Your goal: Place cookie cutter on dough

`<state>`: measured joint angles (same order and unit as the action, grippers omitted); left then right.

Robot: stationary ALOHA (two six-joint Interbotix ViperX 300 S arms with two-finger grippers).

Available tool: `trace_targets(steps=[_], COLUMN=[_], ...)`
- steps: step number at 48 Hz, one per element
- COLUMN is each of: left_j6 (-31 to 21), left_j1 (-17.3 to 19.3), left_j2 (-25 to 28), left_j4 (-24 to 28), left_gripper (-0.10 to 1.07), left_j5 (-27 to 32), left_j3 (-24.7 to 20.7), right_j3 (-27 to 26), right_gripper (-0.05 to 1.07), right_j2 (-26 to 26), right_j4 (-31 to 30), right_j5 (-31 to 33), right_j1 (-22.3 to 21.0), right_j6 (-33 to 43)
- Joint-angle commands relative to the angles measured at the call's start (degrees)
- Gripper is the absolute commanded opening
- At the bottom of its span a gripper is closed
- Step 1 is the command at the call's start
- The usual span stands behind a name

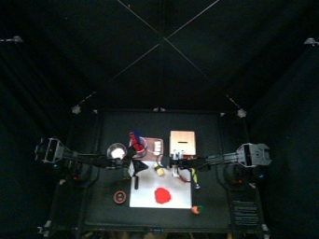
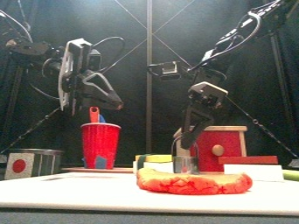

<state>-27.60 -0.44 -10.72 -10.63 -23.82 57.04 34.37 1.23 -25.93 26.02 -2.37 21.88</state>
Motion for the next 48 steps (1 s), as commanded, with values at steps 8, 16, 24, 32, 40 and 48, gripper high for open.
trace_targets(steps=[8,16,24,32,40,48], left_j6=[0.1,0.1,0.0,0.1,0.1,0.1], left_j1=[0.1,0.1,0.0,-0.1,-0.2,-0.1], left_j2=[-0.7,-1.1,-1.1,-1.2,-1.1,-1.1], left_j4=[-0.2,-0.1,-0.1,-0.1,-0.2,-0.1], left_gripper=[0.42,0.42,0.42,0.42,0.42,0.42], left_j5=[-0.4,-0.5,-0.4,-0.4,-0.4,-0.4], left_j3=[-0.6,-0.6,-0.6,-0.5,-0.5,-0.5], right_j3=[-1.1,-0.9,-1.1,-2.5,-3.8,-4.4], right_gripper=[0.53,0.53,0.53,0.53,0.53,0.53], right_j2=[-3.3,-6.2,-8.4,-8.7,-8.0,-7.2], right_j4=[2.2,4.7,7.6,13.2,16.1,17.2], right_j5=[-0.2,-0.2,0.3,2.4,2.8,1.7], right_j1=[0.1,0.6,2.6,6.0,9.2,11.6], right_j6=[0.4,0.6,1.5,1.5,1.8,4.8])
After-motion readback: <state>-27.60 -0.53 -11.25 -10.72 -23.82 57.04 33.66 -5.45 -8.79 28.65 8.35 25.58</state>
